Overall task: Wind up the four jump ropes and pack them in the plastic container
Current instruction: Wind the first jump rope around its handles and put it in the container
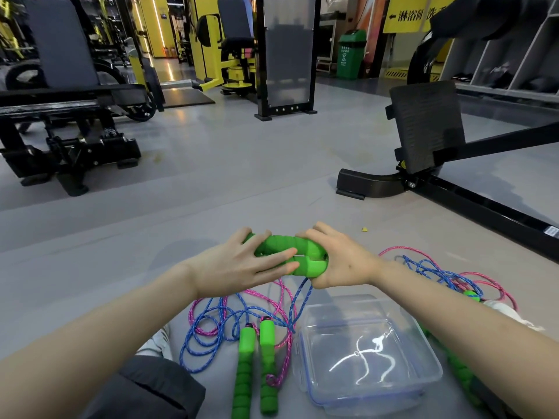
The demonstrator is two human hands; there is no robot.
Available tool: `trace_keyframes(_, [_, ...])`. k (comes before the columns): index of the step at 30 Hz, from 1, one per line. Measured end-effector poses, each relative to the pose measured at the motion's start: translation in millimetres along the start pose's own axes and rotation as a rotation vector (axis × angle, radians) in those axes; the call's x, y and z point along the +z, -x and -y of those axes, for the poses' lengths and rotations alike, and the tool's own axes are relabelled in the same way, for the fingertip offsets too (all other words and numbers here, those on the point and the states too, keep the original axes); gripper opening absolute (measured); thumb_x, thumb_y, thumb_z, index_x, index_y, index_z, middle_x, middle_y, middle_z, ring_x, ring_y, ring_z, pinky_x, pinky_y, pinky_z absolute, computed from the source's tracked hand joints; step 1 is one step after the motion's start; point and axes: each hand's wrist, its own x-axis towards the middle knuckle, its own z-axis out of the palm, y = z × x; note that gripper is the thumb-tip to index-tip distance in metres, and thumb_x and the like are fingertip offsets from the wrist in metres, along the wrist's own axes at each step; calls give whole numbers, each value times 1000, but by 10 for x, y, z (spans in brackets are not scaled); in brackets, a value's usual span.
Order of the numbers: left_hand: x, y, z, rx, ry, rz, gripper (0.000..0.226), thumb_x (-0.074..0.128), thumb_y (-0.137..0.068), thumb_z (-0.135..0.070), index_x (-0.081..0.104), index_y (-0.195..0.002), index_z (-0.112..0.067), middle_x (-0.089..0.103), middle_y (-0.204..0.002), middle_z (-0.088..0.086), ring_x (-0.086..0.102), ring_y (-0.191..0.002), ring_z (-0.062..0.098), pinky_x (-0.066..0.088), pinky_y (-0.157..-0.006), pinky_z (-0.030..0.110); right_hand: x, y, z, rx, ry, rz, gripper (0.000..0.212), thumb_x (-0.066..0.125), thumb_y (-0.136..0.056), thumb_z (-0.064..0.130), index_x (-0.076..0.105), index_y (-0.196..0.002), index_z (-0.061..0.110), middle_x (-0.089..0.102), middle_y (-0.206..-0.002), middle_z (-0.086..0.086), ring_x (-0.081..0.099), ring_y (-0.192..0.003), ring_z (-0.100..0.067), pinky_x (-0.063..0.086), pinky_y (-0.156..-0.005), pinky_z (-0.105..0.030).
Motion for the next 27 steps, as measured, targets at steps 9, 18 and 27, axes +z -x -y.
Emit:
trace_keyframes(9, [39, 105, 2, 0, 27, -62, 44, 37, -98, -12, 37, -142, -17, 54, -134, 9, 59, -96, 40, 47, -69, 41, 127, -48, 16, 9, -159, -5, 74, 68, -49, 31, 50, -119, 19, 50, -103, -1, 51, -92, -16, 42, -78, -22])
trace_keyframes(18, [12, 223, 131, -88, -2, -97, 42, 31, -99, -7, 40, -139, -17, 56, -131, 9, 58, -94, 39, 47, -68, 40, -11, -33, -105, 250, -801, 162, 92, 80, -63, 3, 34, -139, 29, 53, -127, -6, 59, -100, -13, 47, -89, -25])
trace_keyframes(27, [-30, 196, 348, -293, -99, -142, 48, 38, -93, -4, 41, -139, -16, 52, -134, 11, 54, -96, 39, 44, -69, 41, 205, -104, 153, 436, -925, 234, 57, 73, -78, 12, 44, -126, 24, 56, -88, 1, 56, -61, -11, 53, -61, -28])
